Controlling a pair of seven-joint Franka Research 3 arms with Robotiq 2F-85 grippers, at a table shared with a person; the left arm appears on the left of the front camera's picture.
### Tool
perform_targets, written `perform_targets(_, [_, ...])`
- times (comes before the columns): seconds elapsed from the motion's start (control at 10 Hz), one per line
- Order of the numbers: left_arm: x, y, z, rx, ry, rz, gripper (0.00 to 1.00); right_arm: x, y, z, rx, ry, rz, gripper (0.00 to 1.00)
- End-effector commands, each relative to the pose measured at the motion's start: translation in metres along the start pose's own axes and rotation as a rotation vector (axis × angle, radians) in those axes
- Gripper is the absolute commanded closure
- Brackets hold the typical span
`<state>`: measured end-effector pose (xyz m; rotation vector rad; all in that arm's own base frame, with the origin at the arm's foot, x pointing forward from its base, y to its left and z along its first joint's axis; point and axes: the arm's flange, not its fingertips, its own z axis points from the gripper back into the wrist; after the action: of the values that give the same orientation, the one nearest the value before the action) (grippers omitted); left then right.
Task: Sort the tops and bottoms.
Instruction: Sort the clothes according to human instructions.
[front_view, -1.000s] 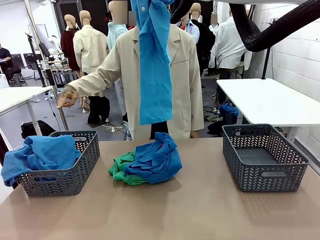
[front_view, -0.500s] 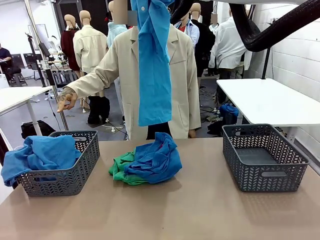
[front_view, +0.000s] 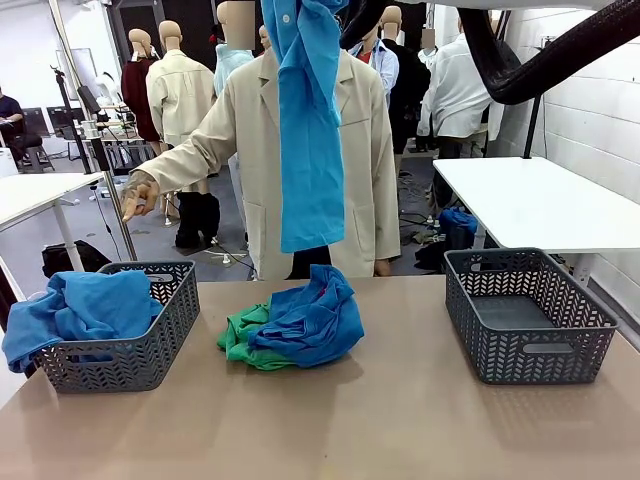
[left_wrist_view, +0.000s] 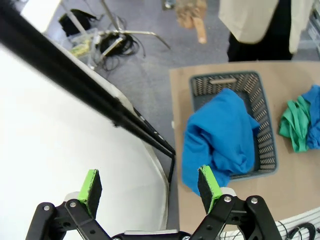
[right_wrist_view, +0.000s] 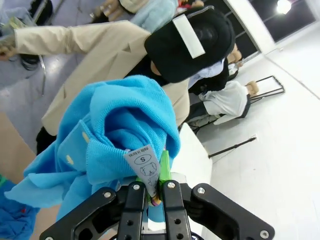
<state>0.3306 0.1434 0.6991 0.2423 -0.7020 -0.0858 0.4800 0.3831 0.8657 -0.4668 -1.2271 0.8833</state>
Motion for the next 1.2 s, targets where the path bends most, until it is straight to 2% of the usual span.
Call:
perform_targets(0.0, [-0.013, 0.04, 0.022, 0.103, -0.053, 0.075, 0.0, 0.039, 0.021, -0.016, -0.002, 0.001, -0.116, 1.0])
perform_targets(0.1, [-0.023, 0.056, 0.03, 0.128, -0.064, 0.108, 0.0, 0.061, 0.034, -0.024, 0.062, -0.007, -0.176, 1.0])
perform_targets(0.3, [-0.043, 0.068, 0.03, 0.11, -0.052, 0.128, 0.0, 0.11, 0.073, -0.035, 0.062, -0.051, -0.29, 1.0])
perform_targets(0.4, [-0.027, 0.068, 0.041, 0.096, -0.063, 0.125, 0.0, 0.136, 0.097, -0.038, 0.08, -0.062, -0.317, 1.0])
perform_targets(0.6, [-0.027, 0.068, 0.041, 0.096, -0.063, 0.125, 0.0, 0.188, 0.126, -0.041, 0.079, -0.125, -0.413, 1.0])
perform_targets(0.8, [-0.027, 0.068, 0.041, 0.096, -0.063, 0.125, 0.0, 0.215, 0.159, -0.022, 0.068, -0.171, -0.493, 1.0])
perform_targets(1.0, [-0.027, 0.068, 0.041, 0.096, -0.063, 0.125, 0.0, 0.24, 0.176, -0.051, 0.078, -0.103, -0.43, 1.0])
perform_targets(1.1, [-0.027, 0.068, 0.041, 0.096, -0.063, 0.125, 0.0, 0.107, 0.187, 0.017, 0.094, -0.156, -0.455, 1.0])
